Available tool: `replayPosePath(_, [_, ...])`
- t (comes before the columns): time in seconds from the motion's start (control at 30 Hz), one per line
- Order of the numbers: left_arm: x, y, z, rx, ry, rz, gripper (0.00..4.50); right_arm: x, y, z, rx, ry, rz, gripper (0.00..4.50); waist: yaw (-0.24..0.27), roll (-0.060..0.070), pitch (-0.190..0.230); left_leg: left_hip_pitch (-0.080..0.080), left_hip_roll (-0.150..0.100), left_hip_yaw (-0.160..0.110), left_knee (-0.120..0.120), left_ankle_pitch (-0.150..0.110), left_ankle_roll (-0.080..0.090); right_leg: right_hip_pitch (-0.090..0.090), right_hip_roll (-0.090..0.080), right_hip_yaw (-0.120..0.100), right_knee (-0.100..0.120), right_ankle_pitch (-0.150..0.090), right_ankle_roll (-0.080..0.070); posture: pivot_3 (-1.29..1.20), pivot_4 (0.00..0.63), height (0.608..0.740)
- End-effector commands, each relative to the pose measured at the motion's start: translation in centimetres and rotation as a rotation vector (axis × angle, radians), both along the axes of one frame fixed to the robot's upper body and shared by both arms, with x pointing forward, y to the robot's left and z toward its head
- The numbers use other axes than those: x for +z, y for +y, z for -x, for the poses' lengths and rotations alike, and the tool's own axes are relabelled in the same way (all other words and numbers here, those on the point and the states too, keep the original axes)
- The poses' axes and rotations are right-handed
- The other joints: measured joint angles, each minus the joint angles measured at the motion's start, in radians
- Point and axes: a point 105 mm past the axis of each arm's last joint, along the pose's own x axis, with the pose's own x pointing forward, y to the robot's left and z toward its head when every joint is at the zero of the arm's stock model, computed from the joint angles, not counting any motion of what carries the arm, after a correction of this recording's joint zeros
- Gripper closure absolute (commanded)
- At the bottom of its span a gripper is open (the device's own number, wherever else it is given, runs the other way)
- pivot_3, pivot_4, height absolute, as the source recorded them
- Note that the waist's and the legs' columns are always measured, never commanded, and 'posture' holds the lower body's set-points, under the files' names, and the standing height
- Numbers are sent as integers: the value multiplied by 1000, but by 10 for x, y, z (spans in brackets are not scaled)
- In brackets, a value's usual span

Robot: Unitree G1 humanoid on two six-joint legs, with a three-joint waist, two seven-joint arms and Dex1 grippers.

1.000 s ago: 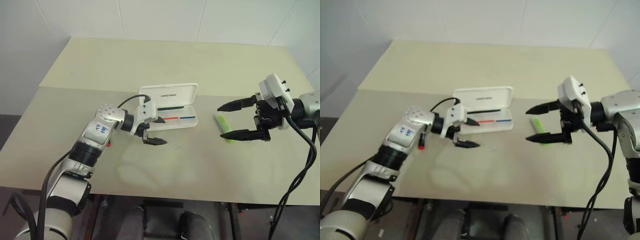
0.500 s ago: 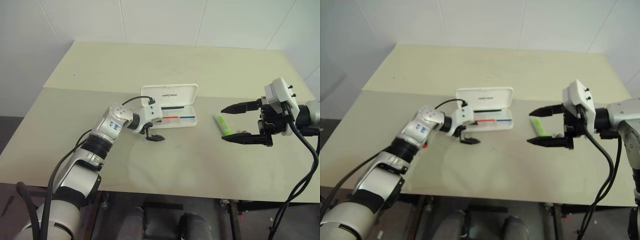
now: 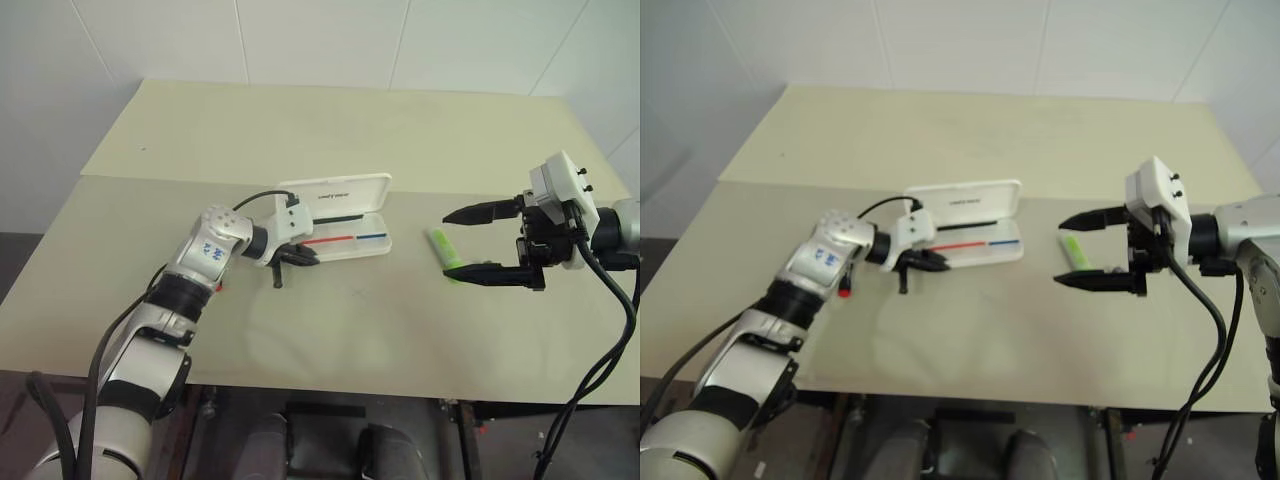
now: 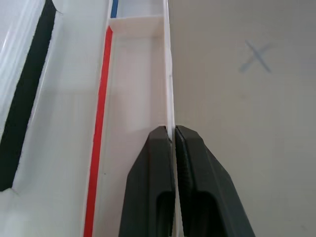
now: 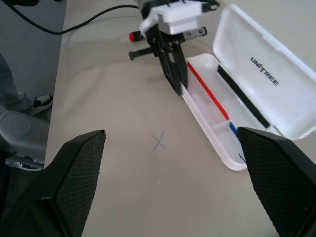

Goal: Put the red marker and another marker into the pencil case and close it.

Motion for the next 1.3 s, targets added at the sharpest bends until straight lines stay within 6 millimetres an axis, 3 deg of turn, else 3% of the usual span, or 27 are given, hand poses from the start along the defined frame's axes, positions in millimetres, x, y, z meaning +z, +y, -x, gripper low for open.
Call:
replayPosePath(0.03, [7, -7, 26, -81, -49, -14, 4480, 14, -3, 4, -8, -56, 9, 0, 1, 0, 0, 0, 0, 0, 0, 0, 0, 0, 0, 0, 0, 0, 0, 0, 150, 740])
replayPosePath(0.17, [-4, -13, 57, -142, -65, -51, 4480, 14, -2, 3, -8, -53, 9, 0, 5, 0, 0, 0, 0, 1, 0, 0, 0, 0, 0, 1, 0, 0, 0, 0, 150, 740])
replayPosePath(0.3, [-8, -23, 70, -170, -76, -45, 4480, 14, -1, 2, 2, -51, 8, 0, 11, 1, 1, 0, 0, 0, 0, 0, 1, 0, 0, 1, 0, 0, 0, 0, 150, 740])
replayPosePath(0.67, [-23, -17, 67, -204, -135, -140, 4480, 12, -3, 5, 3, -45, 15, 0, 7, 1, 1, -1, 0, 1, 0, -1, 1, -1, 0, 1, 0, 0, 0, 0, 150, 740])
replayPosePath(0.93, [-24, -18, 71, -194, -95, -117, 4480, 8, -8, 1, -27, -40, 22, 0, 7, 1, 1, -1, 0, 1, 0, -1, 1, -1, 0, 1, 0, 0, 0, 0, 150, 740])
replayPosePath(0.97, [-26, -17, 73, -198, -86, -122, 3936, 7, -9, 0, -33, -40, 22, 0, 7, 1, 1, -1, 0, 1, 0, -1, 1, -1, 0, 1, 0, 0, 0, 0, 150, 740])
replayPosePath(1.3, [-21, -18, 75, -195, -131, -105, 788, -1, -12, -9, -52, -19, 20, 0, 6, 1, 1, -1, 1, 1, -1, -1, 1, -1, 0, 1, -1, 0, 0, 0, 150, 740])
